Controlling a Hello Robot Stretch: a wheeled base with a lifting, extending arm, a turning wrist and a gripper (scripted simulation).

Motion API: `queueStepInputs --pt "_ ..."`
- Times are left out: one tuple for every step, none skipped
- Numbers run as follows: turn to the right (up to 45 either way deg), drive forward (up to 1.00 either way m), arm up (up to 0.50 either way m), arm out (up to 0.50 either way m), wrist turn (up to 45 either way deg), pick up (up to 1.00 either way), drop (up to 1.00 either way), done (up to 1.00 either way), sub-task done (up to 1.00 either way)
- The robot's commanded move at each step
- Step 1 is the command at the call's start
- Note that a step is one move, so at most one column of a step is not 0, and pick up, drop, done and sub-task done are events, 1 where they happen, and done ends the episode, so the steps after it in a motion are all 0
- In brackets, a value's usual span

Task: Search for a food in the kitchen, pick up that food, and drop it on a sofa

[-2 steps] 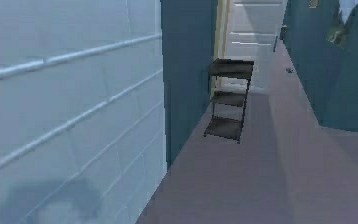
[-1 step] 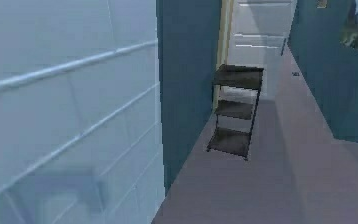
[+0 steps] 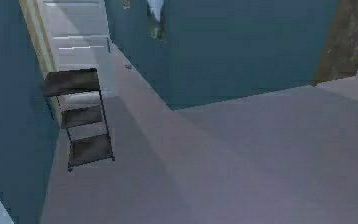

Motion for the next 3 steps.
queueStepInputs --pt "24.0 0.0 0.0 0.0 0.0 0.0 0.0 0.0 0.0" --pt "0.0 0.0 0.5 0.0 0.0 0.0 0.0 0.0 0.0" --pt "0.0 0.0 0.26 0.0 0.0 0.0 0.0 0.0 0.0"
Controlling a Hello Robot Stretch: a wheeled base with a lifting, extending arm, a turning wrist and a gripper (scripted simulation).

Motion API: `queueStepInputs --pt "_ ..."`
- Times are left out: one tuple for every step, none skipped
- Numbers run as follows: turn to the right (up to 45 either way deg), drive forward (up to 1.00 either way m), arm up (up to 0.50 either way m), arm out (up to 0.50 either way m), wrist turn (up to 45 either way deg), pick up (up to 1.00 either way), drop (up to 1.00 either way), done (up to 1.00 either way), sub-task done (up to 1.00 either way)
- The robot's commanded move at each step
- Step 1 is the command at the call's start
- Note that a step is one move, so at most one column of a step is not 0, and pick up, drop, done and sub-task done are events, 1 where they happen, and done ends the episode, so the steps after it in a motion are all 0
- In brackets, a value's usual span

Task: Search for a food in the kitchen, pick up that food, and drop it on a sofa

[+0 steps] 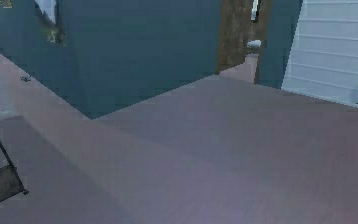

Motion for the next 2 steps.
queueStepInputs --pt "0.0 0.0 0.0 0.46 0.0 0.0 0.0 0.0 0.0" --pt "0.0 0.0 0.0 0.0 45.0 0.0 0.0 0.0 0.0"
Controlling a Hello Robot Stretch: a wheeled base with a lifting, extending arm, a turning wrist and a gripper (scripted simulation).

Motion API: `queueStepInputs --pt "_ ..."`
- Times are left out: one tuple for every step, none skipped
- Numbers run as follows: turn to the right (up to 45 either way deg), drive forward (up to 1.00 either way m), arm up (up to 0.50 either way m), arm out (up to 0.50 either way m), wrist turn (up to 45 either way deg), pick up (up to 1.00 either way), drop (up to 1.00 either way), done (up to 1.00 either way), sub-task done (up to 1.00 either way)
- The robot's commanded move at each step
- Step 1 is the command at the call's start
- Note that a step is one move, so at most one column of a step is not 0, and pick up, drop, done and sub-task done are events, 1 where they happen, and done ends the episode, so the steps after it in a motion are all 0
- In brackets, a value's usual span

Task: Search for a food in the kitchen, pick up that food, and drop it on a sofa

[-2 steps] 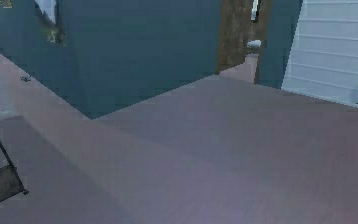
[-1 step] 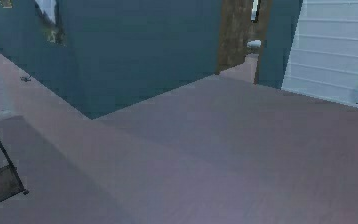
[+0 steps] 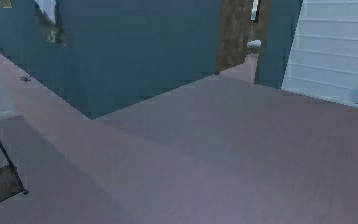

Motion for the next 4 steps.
queueStepInputs --pt "0.0 0.0 0.0 0.0 45.0 0.0 0.0 0.0 0.0" --pt "0.0 0.0 0.0 0.0 45.0 0.0 0.0 0.0 0.0" --pt "0.0 0.0 0.0 0.0 45.0 0.0 0.0 0.0 0.0" --pt "0.0 0.0 0.0 0.0 9.0 0.0 0.0 0.0 0.0"
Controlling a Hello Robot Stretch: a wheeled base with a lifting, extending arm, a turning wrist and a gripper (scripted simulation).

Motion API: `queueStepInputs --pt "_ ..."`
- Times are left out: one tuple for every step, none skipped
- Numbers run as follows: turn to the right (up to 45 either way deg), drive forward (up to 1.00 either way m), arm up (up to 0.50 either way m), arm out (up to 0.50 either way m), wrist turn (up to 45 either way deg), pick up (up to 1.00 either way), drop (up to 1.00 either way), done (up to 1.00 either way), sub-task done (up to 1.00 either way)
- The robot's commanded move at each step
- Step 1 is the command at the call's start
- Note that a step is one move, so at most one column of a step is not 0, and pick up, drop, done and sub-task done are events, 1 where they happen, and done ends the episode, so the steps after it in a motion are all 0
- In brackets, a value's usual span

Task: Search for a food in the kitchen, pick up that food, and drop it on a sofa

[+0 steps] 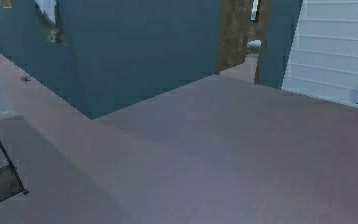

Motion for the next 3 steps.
queueStepInputs --pt "0.0 0.0 -0.3 0.0 0.0 0.0 0.0 0.0 0.0" --pt "0.0 0.0 0.0 0.0 0.0 1.0 0.0 0.0 0.0" --pt "0.0 0.0 0.1 0.0 0.0 0.0 0.0 0.0 0.0"
